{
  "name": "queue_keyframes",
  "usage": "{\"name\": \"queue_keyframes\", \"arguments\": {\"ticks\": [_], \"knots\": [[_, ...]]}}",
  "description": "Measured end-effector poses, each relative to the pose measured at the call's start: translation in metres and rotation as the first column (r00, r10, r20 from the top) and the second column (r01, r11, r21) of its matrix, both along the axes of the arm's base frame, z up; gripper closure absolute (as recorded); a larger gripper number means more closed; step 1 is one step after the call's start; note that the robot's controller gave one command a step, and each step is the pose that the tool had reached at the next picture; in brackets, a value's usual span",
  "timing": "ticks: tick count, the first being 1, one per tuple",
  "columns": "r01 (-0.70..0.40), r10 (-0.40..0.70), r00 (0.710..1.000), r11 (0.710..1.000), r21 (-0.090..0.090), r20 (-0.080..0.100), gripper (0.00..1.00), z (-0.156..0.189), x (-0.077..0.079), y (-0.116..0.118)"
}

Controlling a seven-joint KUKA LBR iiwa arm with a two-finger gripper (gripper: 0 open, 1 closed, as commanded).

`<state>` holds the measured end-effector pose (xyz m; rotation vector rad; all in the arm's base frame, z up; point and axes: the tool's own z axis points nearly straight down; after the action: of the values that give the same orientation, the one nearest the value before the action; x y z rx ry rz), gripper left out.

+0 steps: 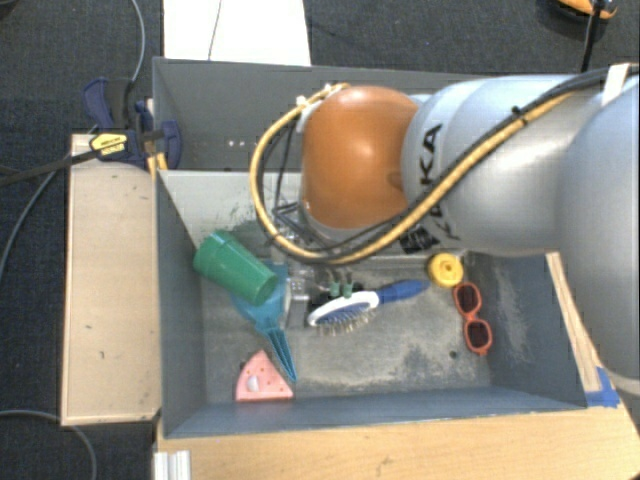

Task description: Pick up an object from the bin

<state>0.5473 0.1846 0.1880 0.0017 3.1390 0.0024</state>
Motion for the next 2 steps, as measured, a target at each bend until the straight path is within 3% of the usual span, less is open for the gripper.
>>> {"name": "queue_keyframes", "arguments": {"ticks": [1,2], "knots": [[0.058,-0.058,0.998,0.998,0.003,0.006,0.0,-0.054,0.025,0.031],[0.073,-0.073,0.997,0.997,0.004,0.011,0.0,-0.075,0.033,0.043]]}}
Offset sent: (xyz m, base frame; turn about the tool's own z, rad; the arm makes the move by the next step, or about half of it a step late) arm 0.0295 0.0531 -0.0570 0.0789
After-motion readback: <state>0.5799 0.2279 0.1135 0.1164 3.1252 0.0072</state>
